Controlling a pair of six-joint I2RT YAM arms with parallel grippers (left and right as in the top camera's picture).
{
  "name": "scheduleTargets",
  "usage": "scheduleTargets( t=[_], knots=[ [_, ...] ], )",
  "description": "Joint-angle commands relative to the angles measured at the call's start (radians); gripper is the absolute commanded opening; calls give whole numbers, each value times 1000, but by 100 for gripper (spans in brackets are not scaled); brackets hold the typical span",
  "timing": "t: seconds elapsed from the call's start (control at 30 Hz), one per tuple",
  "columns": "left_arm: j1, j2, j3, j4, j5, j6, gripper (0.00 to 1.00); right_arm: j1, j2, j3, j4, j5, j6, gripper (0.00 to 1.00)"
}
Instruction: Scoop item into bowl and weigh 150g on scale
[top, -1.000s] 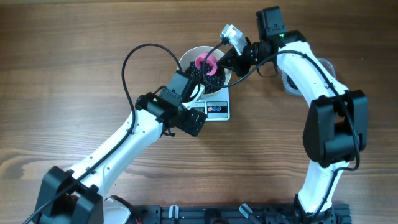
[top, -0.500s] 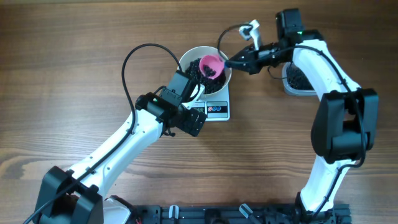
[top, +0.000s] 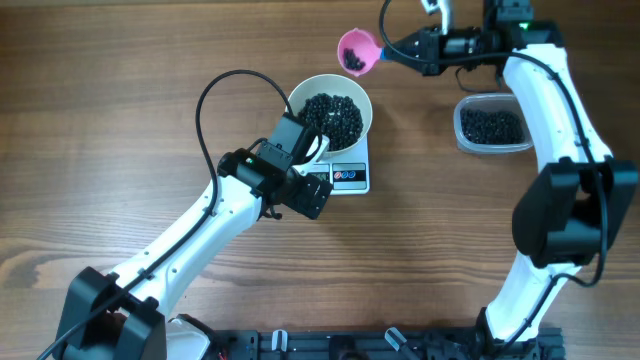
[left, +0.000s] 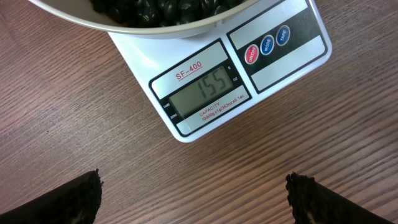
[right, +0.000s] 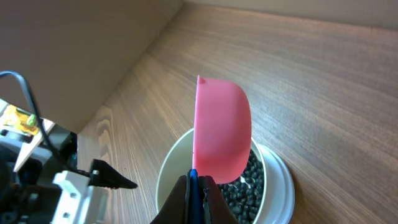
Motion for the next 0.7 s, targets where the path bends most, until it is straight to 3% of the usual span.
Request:
scheduleTargets(
  t=[0.0,0.1,0.23,0.67],
  knots=[
    [7,-16,-5,3,5,12,100,2,-34,23,-26,2,10,4],
    [7,-16,-5,3,5,12,100,0,-34,23,-55,21,18,4],
    [7,-16,-5,3,5,12,100,0,-34,21,-69,237,355,4],
    [7,-16,-5,3,5,12,100,4,-34,21,-14,238,320,4]
  ],
)
